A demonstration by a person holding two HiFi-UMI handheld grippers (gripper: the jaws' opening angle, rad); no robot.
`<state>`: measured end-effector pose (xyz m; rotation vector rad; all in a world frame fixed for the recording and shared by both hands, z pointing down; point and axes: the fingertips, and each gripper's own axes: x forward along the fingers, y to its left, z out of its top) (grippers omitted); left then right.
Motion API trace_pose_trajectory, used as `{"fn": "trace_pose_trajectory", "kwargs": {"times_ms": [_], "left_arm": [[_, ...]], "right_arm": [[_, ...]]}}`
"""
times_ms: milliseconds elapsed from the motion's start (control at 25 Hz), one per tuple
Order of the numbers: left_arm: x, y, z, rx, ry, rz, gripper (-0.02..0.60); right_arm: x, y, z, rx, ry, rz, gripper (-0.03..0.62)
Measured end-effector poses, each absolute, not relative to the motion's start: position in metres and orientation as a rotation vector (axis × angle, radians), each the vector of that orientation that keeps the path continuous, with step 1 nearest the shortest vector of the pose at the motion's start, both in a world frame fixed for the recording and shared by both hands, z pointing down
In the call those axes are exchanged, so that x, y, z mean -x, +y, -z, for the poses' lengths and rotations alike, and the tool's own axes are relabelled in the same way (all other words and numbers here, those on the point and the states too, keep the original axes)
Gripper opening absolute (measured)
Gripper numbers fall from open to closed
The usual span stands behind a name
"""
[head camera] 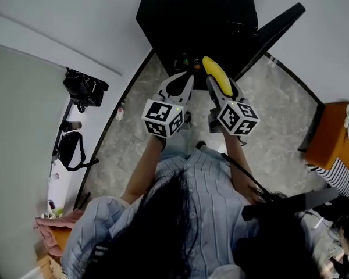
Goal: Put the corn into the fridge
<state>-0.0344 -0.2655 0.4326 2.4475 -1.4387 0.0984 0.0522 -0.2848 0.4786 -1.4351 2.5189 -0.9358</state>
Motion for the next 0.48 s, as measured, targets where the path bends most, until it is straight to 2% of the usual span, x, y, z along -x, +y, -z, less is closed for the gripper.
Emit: {"fn": "trace_pose_trajectory", "kwargs": {"times_ms": [480], "left_arm": [[0.053, -0.331, -0.433, -2.513, -1.289, -0.113, 0.028]], "right_arm": [[-0.035, -0.382, -0.486, 1.642, 2.465, 0.808, 0.258]]}}
